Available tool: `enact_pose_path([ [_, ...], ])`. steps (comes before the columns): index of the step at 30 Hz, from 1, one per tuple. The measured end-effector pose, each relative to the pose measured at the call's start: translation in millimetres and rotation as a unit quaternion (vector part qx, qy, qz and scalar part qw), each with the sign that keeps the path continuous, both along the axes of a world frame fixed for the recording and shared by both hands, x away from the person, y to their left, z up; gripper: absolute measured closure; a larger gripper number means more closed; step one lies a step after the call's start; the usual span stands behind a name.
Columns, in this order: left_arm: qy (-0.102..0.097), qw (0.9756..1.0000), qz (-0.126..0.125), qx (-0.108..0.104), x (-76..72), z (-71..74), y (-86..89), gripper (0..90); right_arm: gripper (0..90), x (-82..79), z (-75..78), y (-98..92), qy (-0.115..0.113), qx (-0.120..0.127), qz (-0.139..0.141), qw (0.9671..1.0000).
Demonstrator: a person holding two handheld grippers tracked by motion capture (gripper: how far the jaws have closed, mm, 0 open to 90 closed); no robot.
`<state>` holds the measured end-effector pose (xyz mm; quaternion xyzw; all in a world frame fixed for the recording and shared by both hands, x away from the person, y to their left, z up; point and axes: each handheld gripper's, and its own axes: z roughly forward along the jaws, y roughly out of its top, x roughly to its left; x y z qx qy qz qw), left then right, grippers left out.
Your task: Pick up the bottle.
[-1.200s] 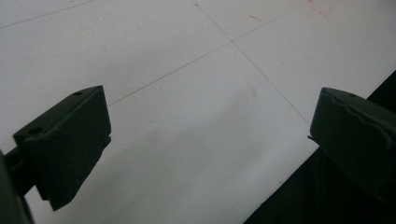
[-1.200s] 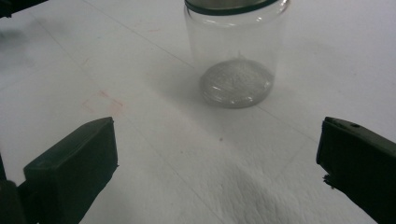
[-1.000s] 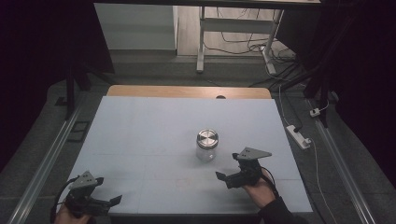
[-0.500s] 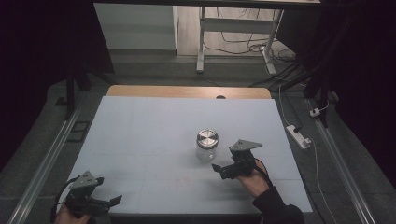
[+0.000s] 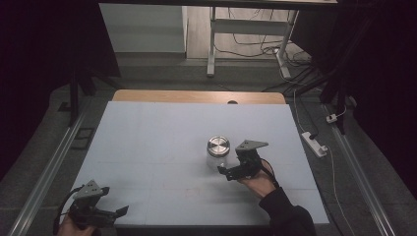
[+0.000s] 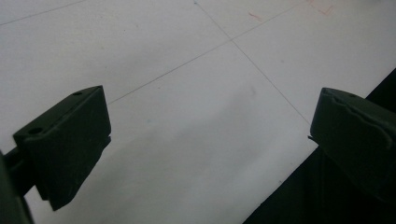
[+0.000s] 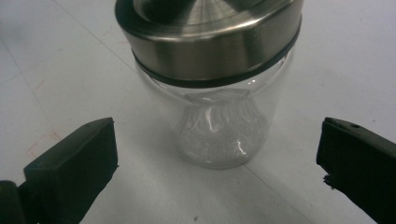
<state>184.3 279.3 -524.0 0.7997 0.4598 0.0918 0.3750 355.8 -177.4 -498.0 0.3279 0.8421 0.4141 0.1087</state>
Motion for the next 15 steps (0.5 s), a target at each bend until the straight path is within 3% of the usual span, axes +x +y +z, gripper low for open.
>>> enact_pose_path([
  [15,0.001,1.0000,-0.002,-0.001,0.3,-0.3,0.2,0.0,0.0,17.7,-8.1,19.4,-0.004,-0.016,0.006,0.9998],
])
